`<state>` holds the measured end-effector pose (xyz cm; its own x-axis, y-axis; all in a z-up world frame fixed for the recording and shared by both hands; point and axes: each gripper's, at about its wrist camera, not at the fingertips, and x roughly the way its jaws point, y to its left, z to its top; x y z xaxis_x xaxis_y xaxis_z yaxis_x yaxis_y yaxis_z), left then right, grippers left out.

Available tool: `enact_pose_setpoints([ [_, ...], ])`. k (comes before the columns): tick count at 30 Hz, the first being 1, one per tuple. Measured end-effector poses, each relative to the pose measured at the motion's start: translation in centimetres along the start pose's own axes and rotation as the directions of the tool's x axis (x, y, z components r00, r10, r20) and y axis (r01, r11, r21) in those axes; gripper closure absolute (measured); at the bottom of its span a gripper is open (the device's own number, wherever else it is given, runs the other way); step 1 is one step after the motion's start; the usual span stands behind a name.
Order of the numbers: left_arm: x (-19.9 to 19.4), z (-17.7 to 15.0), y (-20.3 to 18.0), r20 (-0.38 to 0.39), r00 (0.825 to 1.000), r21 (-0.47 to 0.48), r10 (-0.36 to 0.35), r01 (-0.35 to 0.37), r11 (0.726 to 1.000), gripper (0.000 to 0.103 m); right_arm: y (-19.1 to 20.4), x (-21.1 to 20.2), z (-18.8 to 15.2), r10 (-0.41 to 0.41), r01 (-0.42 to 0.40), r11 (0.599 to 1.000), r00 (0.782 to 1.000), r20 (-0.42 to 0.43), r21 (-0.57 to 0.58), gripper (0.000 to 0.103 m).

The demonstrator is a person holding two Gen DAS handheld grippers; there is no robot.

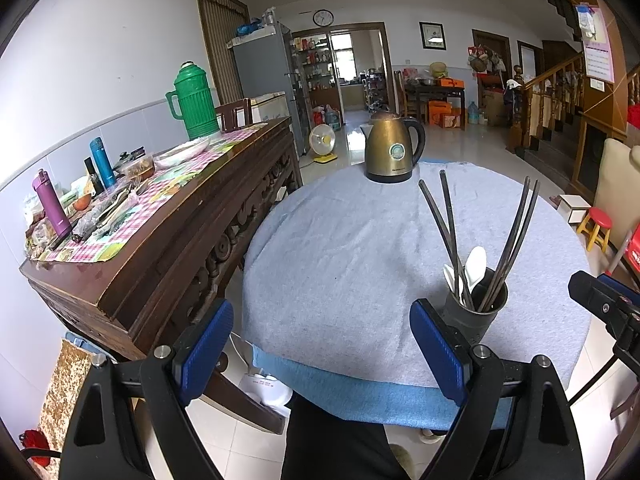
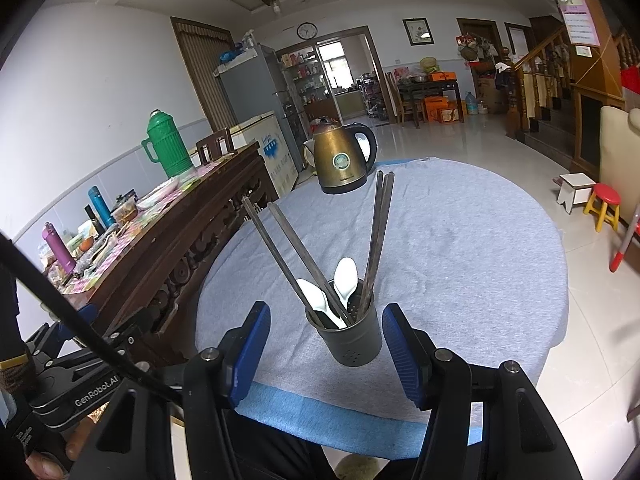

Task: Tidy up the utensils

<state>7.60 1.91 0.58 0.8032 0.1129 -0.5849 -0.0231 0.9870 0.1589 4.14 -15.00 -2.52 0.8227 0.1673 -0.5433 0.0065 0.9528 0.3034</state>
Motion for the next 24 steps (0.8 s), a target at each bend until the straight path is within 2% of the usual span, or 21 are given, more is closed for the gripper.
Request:
enact_pose_setpoints([
  [11,1.7,0.3,-0.1,-0.027,1.0,-0.011,0.002,-0.002,1.0,0.013,-0.1,0.8,0.6,-0.018,0.018,1.0,1.0,0.001,-0.026,0.041],
  [24,2.8,0.6,-1.3,-0.049,0.999,0.018,-0.016,0.016,1.0,0.013,-1.5,2.2,1.1,-0.032,0.032,0.999,0.999,-0.022,-0.004,0.041],
])
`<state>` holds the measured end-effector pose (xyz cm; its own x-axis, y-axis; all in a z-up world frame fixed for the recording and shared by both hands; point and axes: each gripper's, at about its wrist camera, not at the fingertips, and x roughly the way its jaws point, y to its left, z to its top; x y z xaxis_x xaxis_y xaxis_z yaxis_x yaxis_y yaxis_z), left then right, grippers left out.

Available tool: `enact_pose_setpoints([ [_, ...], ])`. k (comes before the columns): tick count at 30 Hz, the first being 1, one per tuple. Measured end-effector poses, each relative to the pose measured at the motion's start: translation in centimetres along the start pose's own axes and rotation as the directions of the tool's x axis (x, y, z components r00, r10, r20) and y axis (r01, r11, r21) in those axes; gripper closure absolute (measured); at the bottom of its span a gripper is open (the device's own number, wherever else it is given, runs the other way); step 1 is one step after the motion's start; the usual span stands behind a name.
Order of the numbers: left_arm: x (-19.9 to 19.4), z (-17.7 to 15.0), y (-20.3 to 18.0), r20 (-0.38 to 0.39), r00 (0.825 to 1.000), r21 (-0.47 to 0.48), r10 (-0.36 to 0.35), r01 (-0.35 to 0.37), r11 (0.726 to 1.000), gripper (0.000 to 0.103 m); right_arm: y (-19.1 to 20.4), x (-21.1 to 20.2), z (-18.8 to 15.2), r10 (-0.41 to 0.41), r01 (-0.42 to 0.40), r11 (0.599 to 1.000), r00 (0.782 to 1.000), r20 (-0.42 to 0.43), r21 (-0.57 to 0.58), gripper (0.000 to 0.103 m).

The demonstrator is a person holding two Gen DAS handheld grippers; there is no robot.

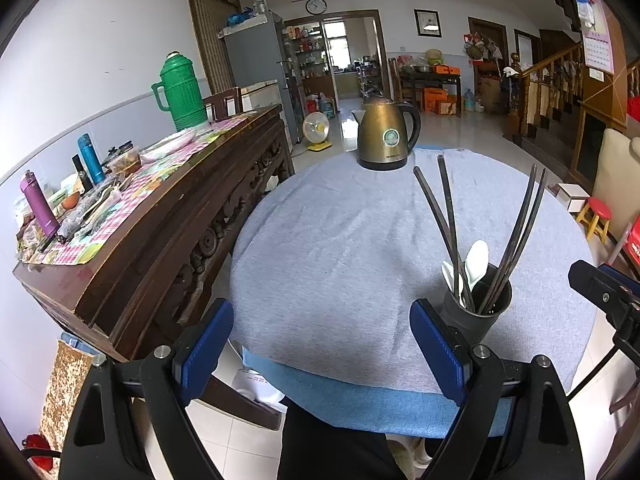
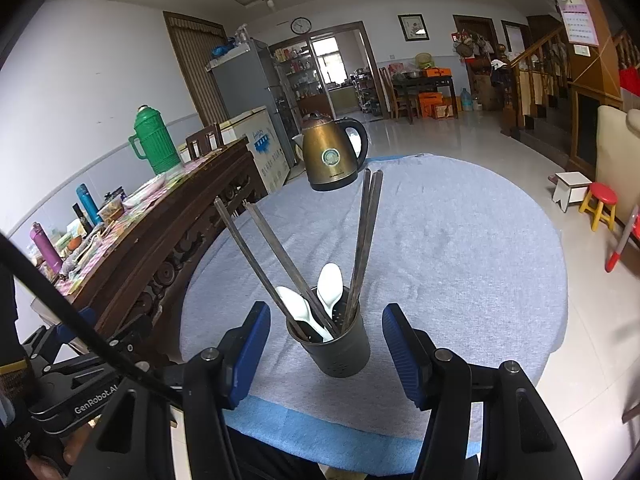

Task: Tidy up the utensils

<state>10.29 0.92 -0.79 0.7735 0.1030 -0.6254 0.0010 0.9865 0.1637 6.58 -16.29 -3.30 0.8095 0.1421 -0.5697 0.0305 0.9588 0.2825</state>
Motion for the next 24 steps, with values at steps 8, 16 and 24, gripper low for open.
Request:
enact_pose_setpoints([
  [8,1.0,0.4,-0.5,-0.018,1.0,0.008,-0.014,0.014,1.0,0.013,-0.7,1.1,0.4,-0.014,0.015,1.0,1.0,-0.018,0.013,0.041],
  [16,2.6,0.7,-0.9,-0.047,0.999,0.011,-0.022,0.022,1.0,0.013,-1.3,2.7,0.7,-0.026,0.027,0.999,0.999,-0.037,0.028,0.041],
  [24,5.3,1.3,-0.5,-0.054,0.997,-0.025,-0.054,0.053,0.998,0.013,-3.5,4.5,0.8,-0.067,0.067,0.997,0.998,-0.011,0.042,0.036],
])
